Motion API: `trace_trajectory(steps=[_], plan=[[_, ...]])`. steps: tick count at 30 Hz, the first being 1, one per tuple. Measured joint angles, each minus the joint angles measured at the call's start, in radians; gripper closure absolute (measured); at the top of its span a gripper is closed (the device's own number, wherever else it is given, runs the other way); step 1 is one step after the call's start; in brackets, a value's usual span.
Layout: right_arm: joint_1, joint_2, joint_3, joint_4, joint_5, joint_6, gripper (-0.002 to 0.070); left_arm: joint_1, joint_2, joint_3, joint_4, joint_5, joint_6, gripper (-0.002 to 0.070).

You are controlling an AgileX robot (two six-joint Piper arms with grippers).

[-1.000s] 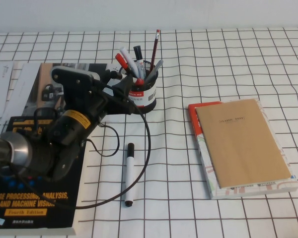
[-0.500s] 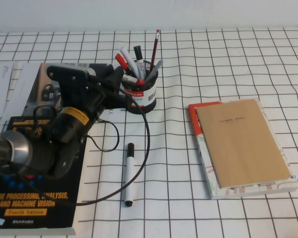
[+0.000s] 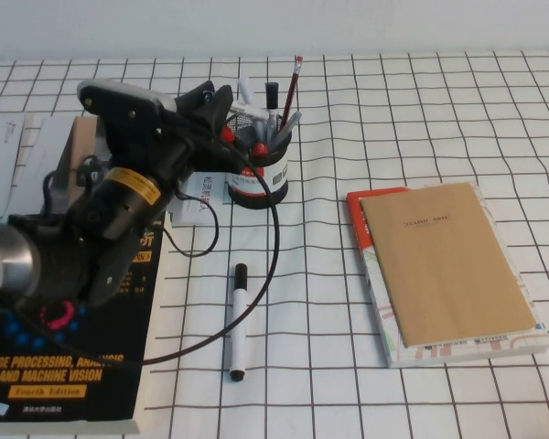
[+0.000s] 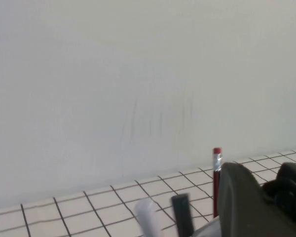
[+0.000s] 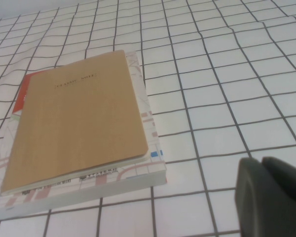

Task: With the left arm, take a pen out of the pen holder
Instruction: 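Take a marker out of the pen holder and lay it on the table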

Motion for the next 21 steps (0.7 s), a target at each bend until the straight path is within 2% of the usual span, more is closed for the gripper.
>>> trace_trajectory(steps=[7,12,15,19,21], plan=[[0.0,0.0,0.0,0.0,0.0,0.0,0.0692,0.005,-0.166,0.0,0.099,0.185,0.082,0.0568],[0.0,0.0,0.0,0.0,0.0,0.0,0.0692,0.005,-0.323,-0.011,0.196,0.397,0.07,0.0568],[0.0,0.0,0.0,0.0,0.0,0.0,0.0692,0.005,-0.413,-0.058,0.324,0.625,-0.059,0.0568],[0.0,0.0,0.0,0.0,0.0,0.0,0.0692,0.005,-0.493,-0.152,0.538,1.004,-0.421,0.0568],[0.0,0.0,0.0,0.0,0.0,0.0,0.0693,-0.002,-0.515,-0.184,0.57,1.168,-0.5,0.0568]])
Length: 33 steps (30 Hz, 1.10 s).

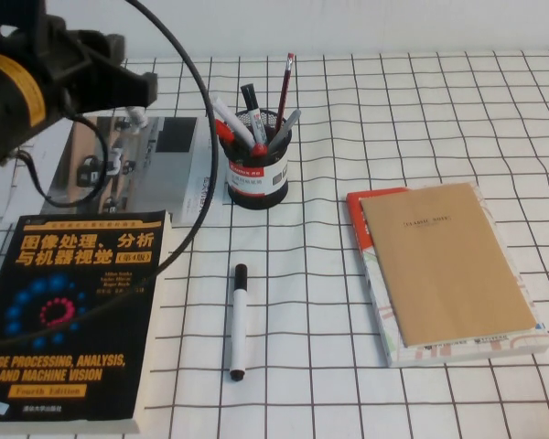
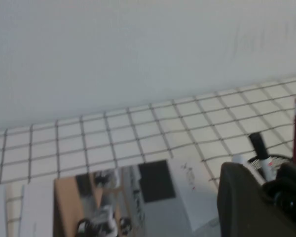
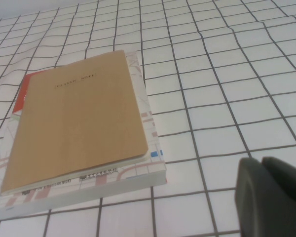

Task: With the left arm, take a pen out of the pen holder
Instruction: 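Take a marker out of the pen holder and lay it on the table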

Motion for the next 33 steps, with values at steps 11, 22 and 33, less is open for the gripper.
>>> trace_trajectory(steps=[11,22,33], plan=[[0.0,0.0,0.0,0.0,0.0,0.0,0.0692,-0.056,0.009,-0.103,-0.45,0.567,0.386,0.0568],[0.0,0.0,0.0,0.0,0.0,0.0,0.0693,-0.016,0.184,-0.142,-1.022,0.819,0.776,0.0568],[0.0,0.0,0.0,0.0,0.0,0.0,0.0692,0.045,0.502,-0.307,-1.125,0.896,0.834,0.0568]])
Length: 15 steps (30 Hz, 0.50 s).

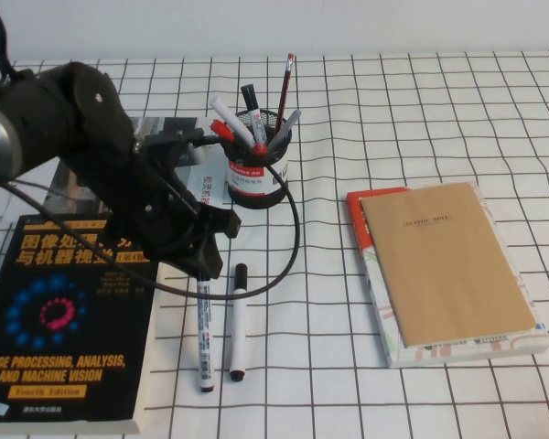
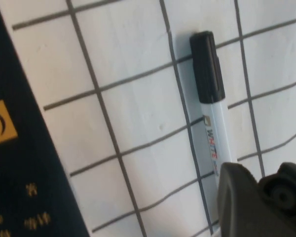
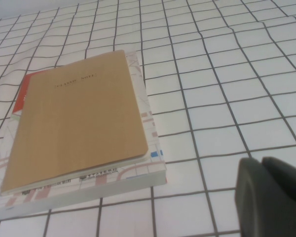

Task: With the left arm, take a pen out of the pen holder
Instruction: 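Take a marker out of the pen holder and lay it on the table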

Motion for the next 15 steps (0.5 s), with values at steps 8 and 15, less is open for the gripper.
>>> trace_trajectory(steps=[8,15], plan=[[0.0,0.0,0.0,0.0,0.0,0.0,0.0692,0.002,0.17,-0.15,-0.023,0.058,0.002,0.0568],[0.0,0.0,0.0,0.0,0.0,0.0,0.0692,0.003,0.208,-0.159,-0.029,0.032,-0.007,0.0568]])
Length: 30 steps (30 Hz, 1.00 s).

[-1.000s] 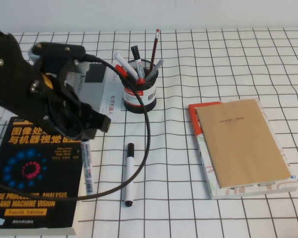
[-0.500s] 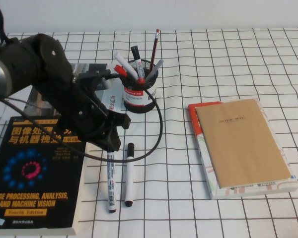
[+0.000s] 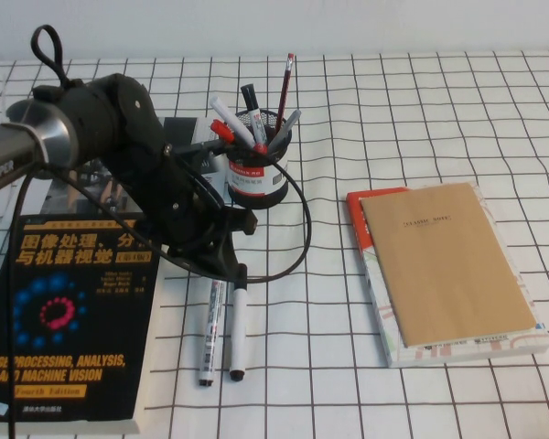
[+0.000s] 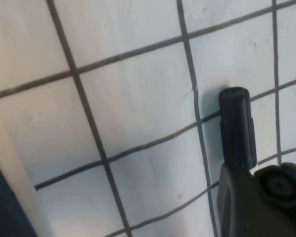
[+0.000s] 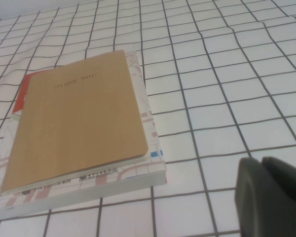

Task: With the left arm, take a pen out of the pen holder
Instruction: 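Take a marker out of the pen holder and lay it on the table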

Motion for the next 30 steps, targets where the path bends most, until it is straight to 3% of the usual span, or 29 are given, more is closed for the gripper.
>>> trace_trajectory(steps=[10,17,22,25,30], plan=[[0.0,0.0,0.0,0.0,0.0,0.0,0.0692,0.009,0.011,0.0,0.021,-0.08,-0.001,0.0487],[0.0,0.0,0.0,0.0,0.0,0.0,0.0693,0.009,0.012,0.0,0.033,-0.089,-0.015,0.0475],[0.0,0.0,0.0,0.0,0.0,0.0,0.0692,-0.001,-0.04,0.0,0.125,-0.089,-0.017,0.0475],[0.0,0.0,0.0,0.0,0.0,0.0,0.0692,-0.033,-0.124,0.0,0.223,-0.089,-0.019,0.0501],[0.0,0.0,0.0,0.0,0.0,0.0,0.0692,-0.085,-0.318,0.086,0.333,-0.177,-0.019,0.0643]])
